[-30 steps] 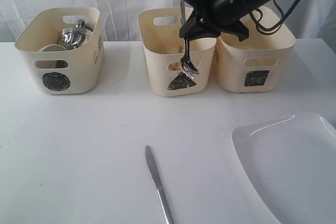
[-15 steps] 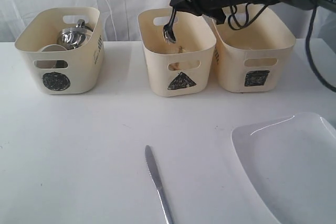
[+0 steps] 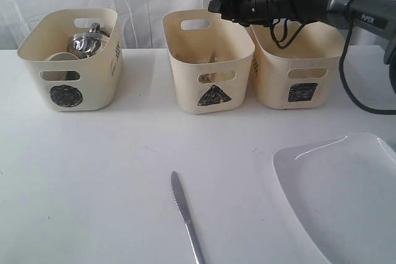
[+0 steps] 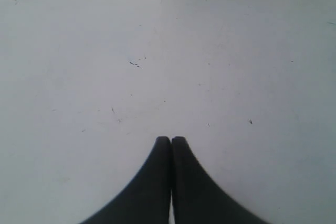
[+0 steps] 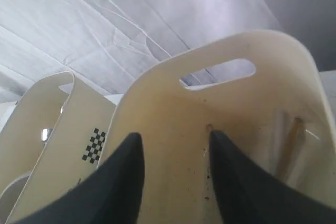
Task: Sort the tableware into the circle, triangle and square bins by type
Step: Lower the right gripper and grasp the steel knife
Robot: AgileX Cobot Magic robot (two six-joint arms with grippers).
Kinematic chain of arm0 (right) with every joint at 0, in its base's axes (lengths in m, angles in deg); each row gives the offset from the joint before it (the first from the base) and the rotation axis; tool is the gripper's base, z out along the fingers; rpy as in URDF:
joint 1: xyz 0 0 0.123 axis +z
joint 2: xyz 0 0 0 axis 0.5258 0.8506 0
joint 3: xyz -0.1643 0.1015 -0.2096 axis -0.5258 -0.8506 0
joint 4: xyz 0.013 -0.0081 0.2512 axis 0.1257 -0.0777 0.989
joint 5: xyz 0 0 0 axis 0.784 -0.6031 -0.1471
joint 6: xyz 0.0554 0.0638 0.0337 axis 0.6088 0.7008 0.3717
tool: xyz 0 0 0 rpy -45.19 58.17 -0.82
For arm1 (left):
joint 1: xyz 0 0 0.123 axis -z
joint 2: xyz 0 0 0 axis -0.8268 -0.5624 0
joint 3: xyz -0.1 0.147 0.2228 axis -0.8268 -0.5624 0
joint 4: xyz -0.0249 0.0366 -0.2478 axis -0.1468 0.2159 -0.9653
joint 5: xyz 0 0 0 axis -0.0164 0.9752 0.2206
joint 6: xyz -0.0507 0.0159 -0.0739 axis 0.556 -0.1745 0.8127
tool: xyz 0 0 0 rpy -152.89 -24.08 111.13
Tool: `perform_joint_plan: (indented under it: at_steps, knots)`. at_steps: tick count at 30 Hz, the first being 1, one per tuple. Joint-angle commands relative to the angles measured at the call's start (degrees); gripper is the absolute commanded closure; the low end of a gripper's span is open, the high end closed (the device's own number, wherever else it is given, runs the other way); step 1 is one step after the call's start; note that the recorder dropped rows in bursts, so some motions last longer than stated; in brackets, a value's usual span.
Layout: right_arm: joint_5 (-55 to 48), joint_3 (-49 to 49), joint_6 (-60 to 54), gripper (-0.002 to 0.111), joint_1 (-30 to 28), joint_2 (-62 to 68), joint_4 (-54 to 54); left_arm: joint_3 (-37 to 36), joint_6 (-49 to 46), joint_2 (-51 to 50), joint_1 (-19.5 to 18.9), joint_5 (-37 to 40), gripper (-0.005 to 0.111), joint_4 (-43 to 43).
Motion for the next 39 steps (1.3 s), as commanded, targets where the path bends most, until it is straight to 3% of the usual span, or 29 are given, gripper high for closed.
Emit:
perform_joint_plan:
  at_steps: [1, 5, 8, 10, 11, 13, 16, 18, 22, 27, 30, 33, 39]
  knots:
    - [-5.13, 0.41, -1.29, 0.067, -0.40, -1.30, 0.53, -0.48, 0.00, 0.24, 0.31, 0.94, 0.107, -0.54]
    - [-15.09, 0.41, -1.29, 0.069, -0.40, -4.40, 0.01, -0.48, 0.00, 0.24, 0.31, 0.94, 0.107, -0.54]
    - [-25.71, 0.41, -0.17, 0.085, -0.40, -8.03, -5.40, -0.48, 0.00, 0.24, 0.31, 0.94, 0.107, -0.54]
    - [-33.10, 0.41, 4.32, 0.104, 0.39, -10.80, -14.88, -0.48, 0.00, 0.24, 0.31, 0.94, 0.107, -0.54]
    - [-35.86, 0.41, 6.93, 0.108, 1.10, -12.03, -19.74, -0.48, 0.00, 0.24, 0.31, 0.94, 0.107, -0.54]
    - [-41.73, 0.11, 14.68, 0.108, 3.55, -14.05, -34.00, -0.48, 0.00, 0.24, 0.31, 0.94, 0.107, -0.54]
    - [-42.47, -3.14, 29.35, 0.108, 8.58, -16.39, -54.29, -0.48, 0.00, 0.24, 0.31, 0.94, 0.107, -0.54]
    - [-42.47, -11.66, 37.46, 0.108, 14.64, -20.49, -65.07, -0.48, 0.00, 0.24, 0.31, 0.94, 0.107, -0.54]
    - [-42.47, -24.57, 45.92, 0.108, 28.15, -26.05, -66.03, -0.48, 0.00, 0.24, 0.31, 0.94, 0.107, -0.54]
    - [-39.97, -36.70, 54.77, 0.108, 37.28, -24.05, -65.60, -0.48, 0.00, 0.24, 0.31, 0.94, 0.107, -0.54]
    - [-36.78, -41.24, 56.00, 0.097, 38.54, -21.61, -64.56, -0.48, 0.00, 0.24, 0.31, 0.94, 0.107, -0.54]
    - [-33.30, -42.18, 59.75, 0.078, 38.54, -19.28, -61.92, -0.48, 0.00, 0.24, 0.31, 0.94, 0.107, -0.54]
    - [-29.49, -42.41, 60.58, 0.076, 38.54, -18.21, -59.19, -0.48, 0.00, 0.24, 0.31, 0.94, 0.107, -0.54]
